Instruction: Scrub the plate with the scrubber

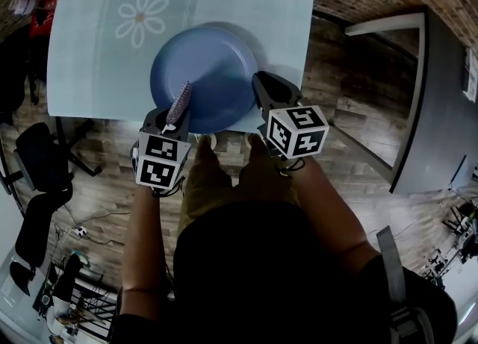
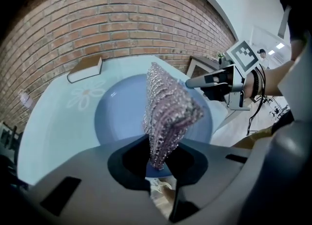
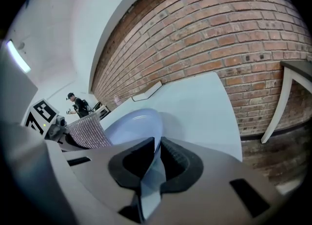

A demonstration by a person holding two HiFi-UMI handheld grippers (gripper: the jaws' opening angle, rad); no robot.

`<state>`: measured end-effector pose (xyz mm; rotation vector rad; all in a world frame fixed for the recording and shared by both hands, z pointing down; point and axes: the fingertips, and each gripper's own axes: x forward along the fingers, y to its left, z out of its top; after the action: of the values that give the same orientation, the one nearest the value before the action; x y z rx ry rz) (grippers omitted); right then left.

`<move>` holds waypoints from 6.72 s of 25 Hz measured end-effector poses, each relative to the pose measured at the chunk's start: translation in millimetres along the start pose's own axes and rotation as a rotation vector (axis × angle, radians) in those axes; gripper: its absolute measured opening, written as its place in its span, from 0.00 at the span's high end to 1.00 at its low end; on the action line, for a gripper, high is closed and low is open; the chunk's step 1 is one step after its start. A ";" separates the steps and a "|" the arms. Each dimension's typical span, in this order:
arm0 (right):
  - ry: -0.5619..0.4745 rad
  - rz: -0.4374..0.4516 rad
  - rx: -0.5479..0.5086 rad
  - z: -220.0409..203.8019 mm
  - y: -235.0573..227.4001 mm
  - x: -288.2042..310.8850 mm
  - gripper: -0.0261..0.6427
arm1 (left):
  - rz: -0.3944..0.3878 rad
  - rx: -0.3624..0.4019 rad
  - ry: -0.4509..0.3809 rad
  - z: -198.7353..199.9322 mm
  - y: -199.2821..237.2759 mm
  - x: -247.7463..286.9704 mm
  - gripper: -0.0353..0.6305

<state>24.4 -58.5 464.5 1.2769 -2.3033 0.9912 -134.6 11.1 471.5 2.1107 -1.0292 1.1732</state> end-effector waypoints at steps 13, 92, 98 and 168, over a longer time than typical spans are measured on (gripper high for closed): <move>0.001 0.019 0.011 -0.8 -0.8 0.8 0.87 | -0.173 0.088 -0.002 23.1 -82.1 25.3 0.83; 0.044 -0.021 -0.063 1.4 2.1 0.6 0.87 | -0.133 0.140 0.151 -8.5 -45.0 10.6 0.83; 0.041 -0.021 -0.060 2.2 3.0 0.3 0.87 | -0.174 0.271 0.154 10.6 -72.4 24.5 0.83; 0.051 -0.009 -0.063 1.1 0.4 1.2 0.87 | -0.224 0.331 0.330 -16.9 -54.8 12.0 0.84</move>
<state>23.4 -59.9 464.2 1.2219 -2.2695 0.9296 -94.2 50.9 486.4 2.1052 -0.4617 1.5912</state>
